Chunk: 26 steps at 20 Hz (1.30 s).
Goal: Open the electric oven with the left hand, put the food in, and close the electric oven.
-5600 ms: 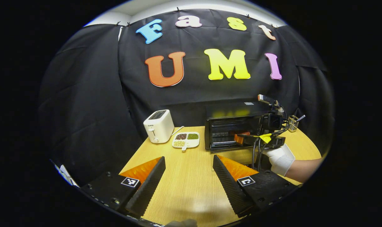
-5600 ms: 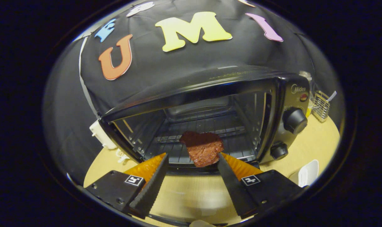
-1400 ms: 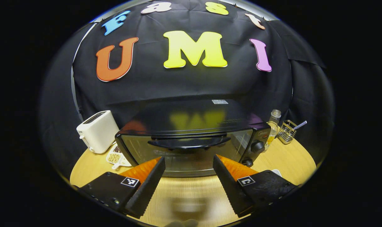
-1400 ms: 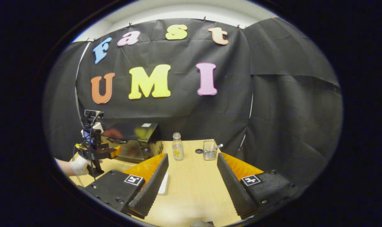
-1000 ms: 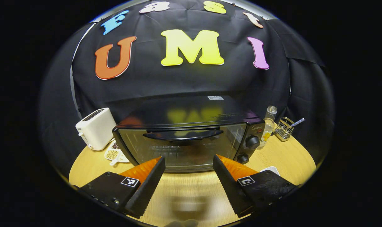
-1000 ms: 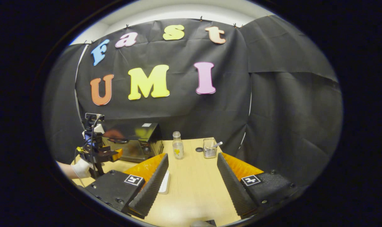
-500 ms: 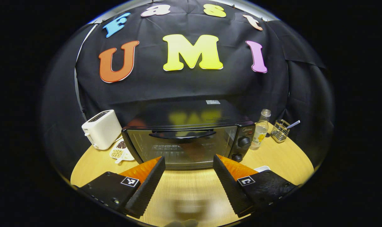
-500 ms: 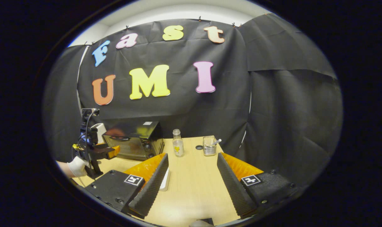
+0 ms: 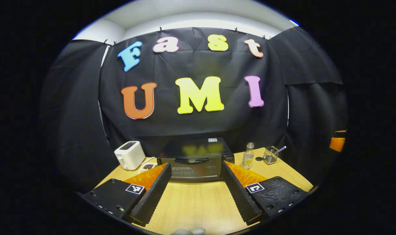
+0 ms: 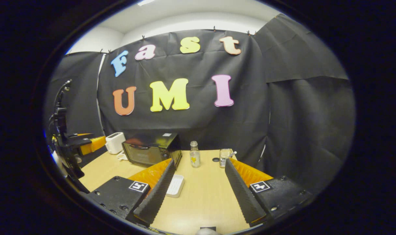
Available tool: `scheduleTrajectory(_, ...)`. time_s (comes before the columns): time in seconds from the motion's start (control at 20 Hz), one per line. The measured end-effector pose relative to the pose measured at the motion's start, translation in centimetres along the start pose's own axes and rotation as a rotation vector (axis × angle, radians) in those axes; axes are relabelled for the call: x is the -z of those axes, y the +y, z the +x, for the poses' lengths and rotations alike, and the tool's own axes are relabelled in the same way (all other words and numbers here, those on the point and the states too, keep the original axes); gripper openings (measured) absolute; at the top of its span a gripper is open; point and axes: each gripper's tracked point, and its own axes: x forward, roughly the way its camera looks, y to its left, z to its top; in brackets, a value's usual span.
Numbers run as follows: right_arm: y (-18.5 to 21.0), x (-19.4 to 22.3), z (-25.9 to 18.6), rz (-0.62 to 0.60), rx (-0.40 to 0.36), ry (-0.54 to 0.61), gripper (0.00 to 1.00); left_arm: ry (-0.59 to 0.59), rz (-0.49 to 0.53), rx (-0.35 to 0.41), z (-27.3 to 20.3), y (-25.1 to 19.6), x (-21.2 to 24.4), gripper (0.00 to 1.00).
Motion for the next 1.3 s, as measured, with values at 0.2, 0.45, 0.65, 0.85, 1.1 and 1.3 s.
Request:
scheduleTrajectory(0.2, 0.2, 0.1, -1.8, 0.007, -0.016, -0.029, 0.98, -0.056, -0.004, -0.028, -5.6, 0.7, -2.7, 0.96)
scheduleTrajectory(0.45, 1.3, -2.0, -3.0, 0.018, 0.005, -0.070, 0.98, -0.092, -0.009, -0.023, -8.2, 2.1, -3.0, 0.96)
scheduleTrajectory(0.65, 3.1, -3.1, -3.9, 0.002, 0.023, -0.091, 0.98, -0.111, -0.026, -0.002, -8.1, 3.9, -4.0, 0.97)
scheduleTrajectory(0.85, 4.4, -4.0, -4.1, -0.002, 0.046, -0.113, 0.98, -0.104, -0.034, 0.009, -7.3, 5.2, -3.7, 0.96)
scheduleTrajectory(1.1, 5.5, -4.5, -4.3, -0.023, 0.071, -0.125, 0.99, -0.097, -0.048, 0.028, -7.1, 6.5, -3.2, 0.96)
scheduleTrajectory(1.3, 6.1, -4.5, -4.2, -0.024, 0.093, -0.123, 0.98, -0.079, -0.059, 0.027, -6.7, 7.8, -2.8, 0.97)
